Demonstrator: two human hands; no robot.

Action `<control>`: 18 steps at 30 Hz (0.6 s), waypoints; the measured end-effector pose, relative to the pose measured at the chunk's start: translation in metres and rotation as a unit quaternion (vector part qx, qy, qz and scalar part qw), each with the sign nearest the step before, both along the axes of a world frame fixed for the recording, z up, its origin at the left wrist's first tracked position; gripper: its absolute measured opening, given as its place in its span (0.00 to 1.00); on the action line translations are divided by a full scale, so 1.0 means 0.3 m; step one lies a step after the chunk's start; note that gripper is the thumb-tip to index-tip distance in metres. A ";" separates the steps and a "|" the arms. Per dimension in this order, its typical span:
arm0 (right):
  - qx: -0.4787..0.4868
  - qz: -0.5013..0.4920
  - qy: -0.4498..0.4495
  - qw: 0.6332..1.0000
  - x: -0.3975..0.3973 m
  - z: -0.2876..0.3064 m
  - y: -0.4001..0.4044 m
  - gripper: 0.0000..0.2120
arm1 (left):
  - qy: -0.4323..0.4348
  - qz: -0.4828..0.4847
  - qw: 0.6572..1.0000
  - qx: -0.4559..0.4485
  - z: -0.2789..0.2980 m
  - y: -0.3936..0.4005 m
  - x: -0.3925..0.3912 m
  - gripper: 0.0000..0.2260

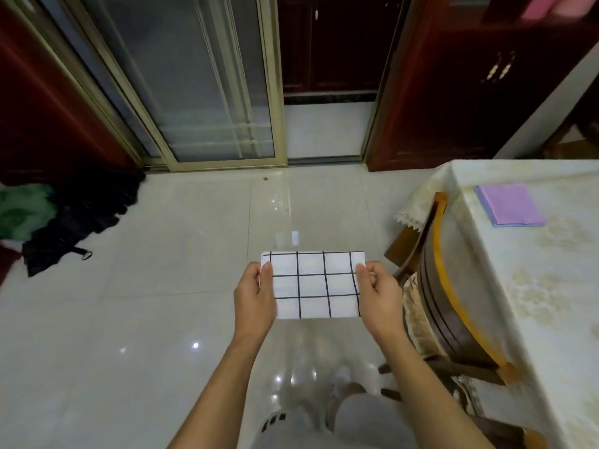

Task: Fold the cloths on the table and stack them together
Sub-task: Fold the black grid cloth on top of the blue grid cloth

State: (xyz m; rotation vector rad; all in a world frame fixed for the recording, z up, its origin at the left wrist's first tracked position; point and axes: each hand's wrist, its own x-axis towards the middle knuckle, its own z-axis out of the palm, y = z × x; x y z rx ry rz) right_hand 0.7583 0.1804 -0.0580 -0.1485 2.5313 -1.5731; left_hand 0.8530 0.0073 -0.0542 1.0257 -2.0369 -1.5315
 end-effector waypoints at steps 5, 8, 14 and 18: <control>-0.015 0.004 0.007 1.000 -0.141 -0.002 -0.051 0.13 | 0.001 -0.009 1.000 -0.002 -0.001 -0.057 -0.153 0.17; -0.019 0.000 0.007 1.000 -0.261 -0.022 -0.085 0.12 | -0.006 -0.009 1.000 -0.008 -0.011 -0.092 -0.268 0.17; 0.005 -0.015 0.012 1.000 -0.577 -0.028 -0.157 0.11 | -0.009 -0.006 1.000 -0.018 0.001 -0.155 -0.586 0.17; 0.003 -0.027 0.008 1.000 -0.819 -0.029 -0.166 0.11 | -0.015 -0.017 0.999 -0.027 0.011 -0.159 -0.823 0.17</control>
